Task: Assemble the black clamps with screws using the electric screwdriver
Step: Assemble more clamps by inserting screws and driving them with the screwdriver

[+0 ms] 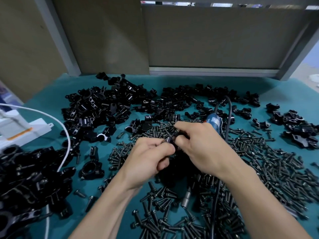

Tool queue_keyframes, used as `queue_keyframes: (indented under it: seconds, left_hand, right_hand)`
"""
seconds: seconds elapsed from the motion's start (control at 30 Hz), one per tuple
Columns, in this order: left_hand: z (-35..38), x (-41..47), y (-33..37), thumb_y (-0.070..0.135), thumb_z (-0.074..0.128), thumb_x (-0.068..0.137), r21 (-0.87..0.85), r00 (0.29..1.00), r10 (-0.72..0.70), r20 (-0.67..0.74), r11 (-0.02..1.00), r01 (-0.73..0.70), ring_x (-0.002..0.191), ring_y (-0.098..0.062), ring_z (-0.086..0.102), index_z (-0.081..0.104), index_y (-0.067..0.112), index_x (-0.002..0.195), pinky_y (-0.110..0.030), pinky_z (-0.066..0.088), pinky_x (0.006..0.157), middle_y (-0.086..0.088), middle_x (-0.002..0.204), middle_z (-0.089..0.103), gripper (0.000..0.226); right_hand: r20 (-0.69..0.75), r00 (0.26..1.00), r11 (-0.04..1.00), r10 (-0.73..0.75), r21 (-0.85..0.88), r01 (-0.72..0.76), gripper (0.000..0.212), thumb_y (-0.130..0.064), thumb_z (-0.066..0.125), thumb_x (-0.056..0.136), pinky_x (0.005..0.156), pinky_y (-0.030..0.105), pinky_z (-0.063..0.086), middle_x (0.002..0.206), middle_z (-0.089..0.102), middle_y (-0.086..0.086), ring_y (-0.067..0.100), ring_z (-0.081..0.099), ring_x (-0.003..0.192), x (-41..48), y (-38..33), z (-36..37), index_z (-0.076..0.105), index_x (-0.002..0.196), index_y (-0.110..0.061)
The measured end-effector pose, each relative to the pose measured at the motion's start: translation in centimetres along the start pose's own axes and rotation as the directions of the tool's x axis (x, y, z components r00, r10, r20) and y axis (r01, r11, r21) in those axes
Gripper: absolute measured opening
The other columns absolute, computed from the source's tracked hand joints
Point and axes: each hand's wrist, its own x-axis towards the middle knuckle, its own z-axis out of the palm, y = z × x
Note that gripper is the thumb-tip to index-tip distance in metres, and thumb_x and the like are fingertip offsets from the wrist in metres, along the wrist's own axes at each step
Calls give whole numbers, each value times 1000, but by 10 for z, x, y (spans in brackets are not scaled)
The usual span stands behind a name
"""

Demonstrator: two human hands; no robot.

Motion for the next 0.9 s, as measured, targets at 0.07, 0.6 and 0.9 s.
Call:
queue_keyframes:
  seconds: [0.07, 0.6, 0.9]
  left_hand:
    - [2, -2, -1, 30, 66, 80, -93, 999, -16, 42, 995, 20, 34, -6, 25, 49, 22, 55, -16, 19, 35, -2, 51, 38, 32]
    - [0, -2, -18, 50, 63, 76, 647, 871, 423, -249, 742, -175, 51, -10, 57, 66, 31, 83, -18, 44, 48, 10, 59, 65, 21]
    - [1, 7, -21, 20, 76, 94, -131, 974, 0, -228, 991, -31, 45, -12, 49, 81, 25, 85, -22, 40, 40, 0, 59, 60, 12]
  right_hand:
    - [-8, 999, 999, -38, 22, 39, 21, -14, 53, 95, 51, 33, 35, 57, 52, 4, 14, 39, 51, -1, 1, -5, 51, 74, -16]
    - [21, 999, 997, 42, 63, -43, 34, -12, 55, 91, 46, 23, 31, 45, 45, -11, 11, 39, 46, 3, 10, 4, 44, 60, -18]
    - [155, 987, 967, 40, 242, -77, 6, -29, 70, 97, 89, 53, 56, 88, 73, 0, 23, 70, 86, 3, 15, -13, 66, 95, -32]
